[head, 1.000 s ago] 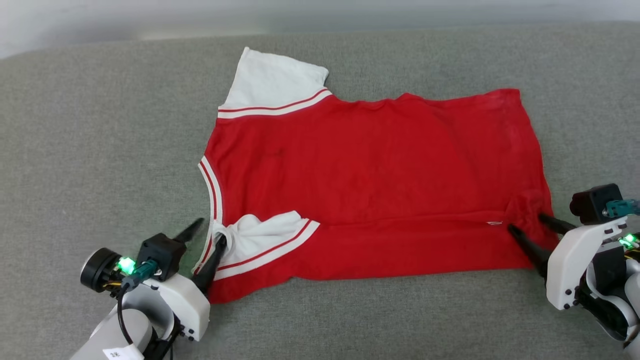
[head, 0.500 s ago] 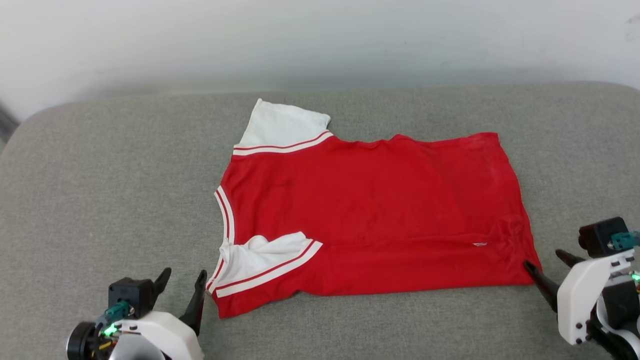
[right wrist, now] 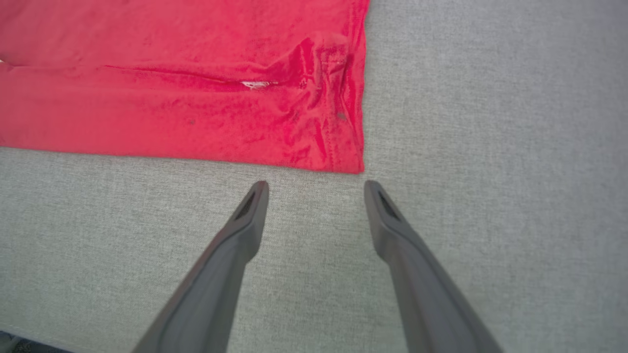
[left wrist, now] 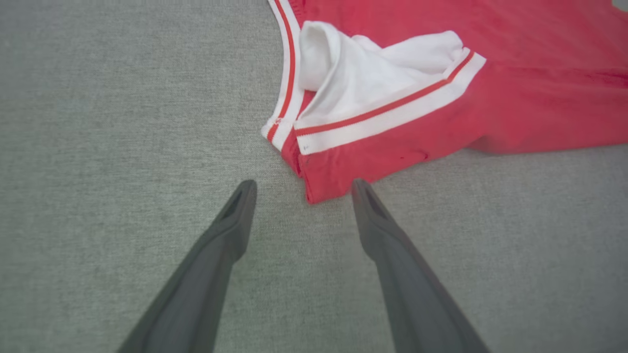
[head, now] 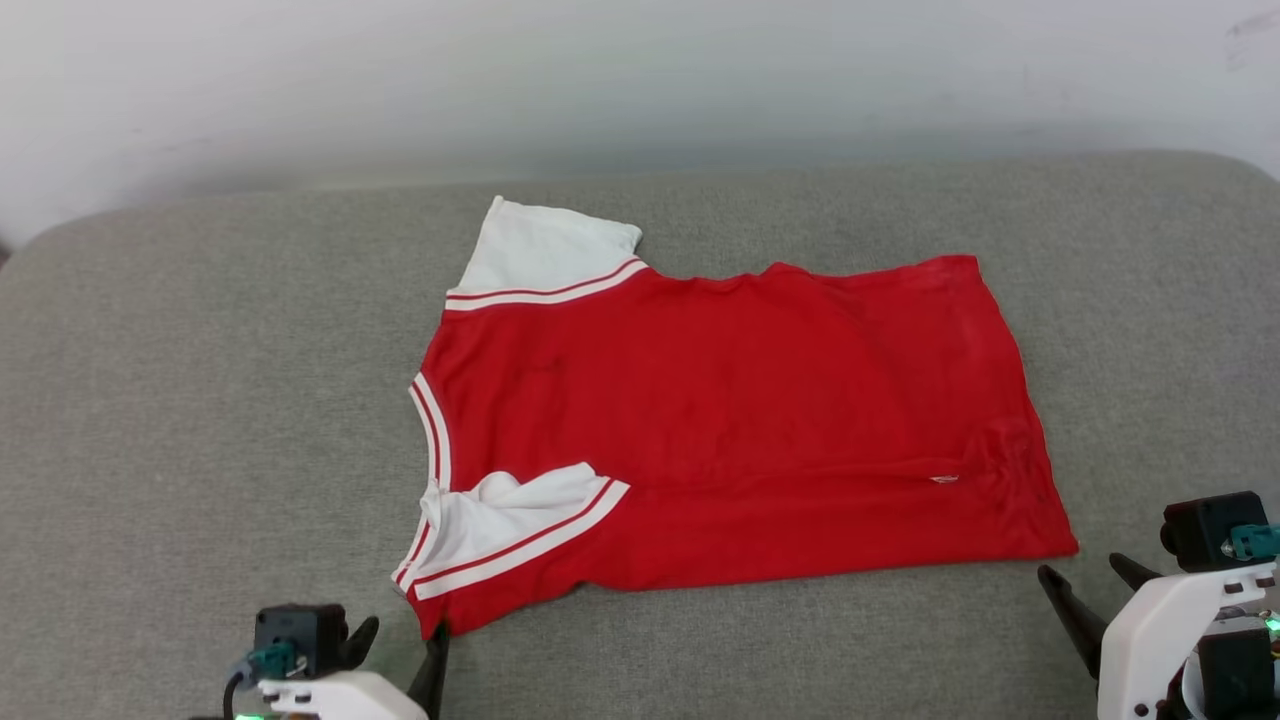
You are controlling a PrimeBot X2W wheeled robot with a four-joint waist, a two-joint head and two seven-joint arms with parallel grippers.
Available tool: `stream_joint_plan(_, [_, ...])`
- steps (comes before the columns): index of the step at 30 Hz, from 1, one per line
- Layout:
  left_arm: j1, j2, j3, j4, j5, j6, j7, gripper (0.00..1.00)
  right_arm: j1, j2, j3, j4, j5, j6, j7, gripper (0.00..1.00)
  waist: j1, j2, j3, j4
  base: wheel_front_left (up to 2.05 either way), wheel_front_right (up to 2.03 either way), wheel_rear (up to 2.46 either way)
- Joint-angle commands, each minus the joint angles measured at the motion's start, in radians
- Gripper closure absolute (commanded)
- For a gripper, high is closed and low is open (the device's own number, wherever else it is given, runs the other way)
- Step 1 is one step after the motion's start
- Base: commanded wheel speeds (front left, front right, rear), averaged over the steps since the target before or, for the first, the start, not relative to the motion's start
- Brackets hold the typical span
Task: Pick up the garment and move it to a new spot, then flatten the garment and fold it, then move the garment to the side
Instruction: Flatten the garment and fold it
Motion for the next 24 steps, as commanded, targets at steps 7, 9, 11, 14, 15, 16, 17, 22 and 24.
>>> stream_joint_plan(7, [-0.076, -0.005, -0.001, 0.041, 0.003, 0.014, 0.044, 0.00, -0.004, 0.029, -0.004, -0.064, -0.020, 0.000, 0.005, 0.00, 0.0001, 0.0000, 0.069, -0.036, 0.00, 0.00, 0.00])
stream_joint_plan(9, [-0.086, 0.002, -0.011, 0.068, 0.018, 0.021, 0.057, 0.00, -0.015, 0.028, -0.005, -0.076, -0.028, 0.000, -0.006, 0.00, 0.0001, 0.0000, 0.082, -0.045, 0.00, 0.00, 0.00])
stream_joint_plan(11, [-0.088, 0.007, -0.032, 0.099, 0.027, 0.021, 0.082, 0.00, -0.018, 0.026, -0.002, -0.081, -0.028, 0.000, -0.010, 0.00, 0.0001, 0.0000, 0.091, -0.052, 0.00, 0.00, 0.00])
stream_joint_plan(14, [-0.072, 0.001, -0.062, 0.134, 0.010, 0.001, 0.126, 0.00, -0.028, 0.025, -0.002, -0.087, -0.027, 0.000, -0.018, 0.00, 0.0001, 0.0000, 0.102, -0.059, 0.00, 0.00, 0.00])
stream_joint_plan(15, [-0.069, -0.003, -0.067, 0.144, 0.007, -0.005, 0.131, 0.00, -0.029, 0.024, -0.002, -0.089, -0.028, 0.000, -0.021, 0.00, 0.0001, 0.0000, 0.104, -0.060, 0.00, 0.00, 0.00])
stream_joint_plan(16, [-0.065, -0.005, -0.069, 0.156, 0.003, -0.008, 0.131, 0.00, -0.030, 0.022, -0.002, -0.089, -0.029, 0.000, -0.022, 0.00, 0.0001, 0.0000, 0.105, -0.060, 0.00, 0.00, 0.00])
stream_joint_plan(17, [-0.062, -0.009, -0.073, 0.168, -0.005, -0.015, 0.134, 0.00, -0.030, 0.020, -0.001, -0.090, -0.030, 0.000, -0.022, 0.00, 0.0001, 0.0000, 0.106, -0.060, 0.00, 0.00, 0.00])
stream_joint_plan(22, [-0.064, -0.032, -0.088, 0.190, -0.033, -0.071, 0.123, 1.00, -0.041, -0.004, 0.002, -0.093, -0.032, 0.000, -0.018, 0.00, 0.0001, 0.0000, 0.092, -0.050, 0.00, 0.00, 0.00])
stream_joint_plan(24, [-0.072, -0.027, -0.080, 0.184, -0.033, -0.079, 0.104, 1.00, -0.044, -0.020, 0.000, -0.090, -0.039, 0.000, -0.013, 0.00, 0.0001, 0.0000, 0.082, -0.041, 0.00, 0.00, 0.00])
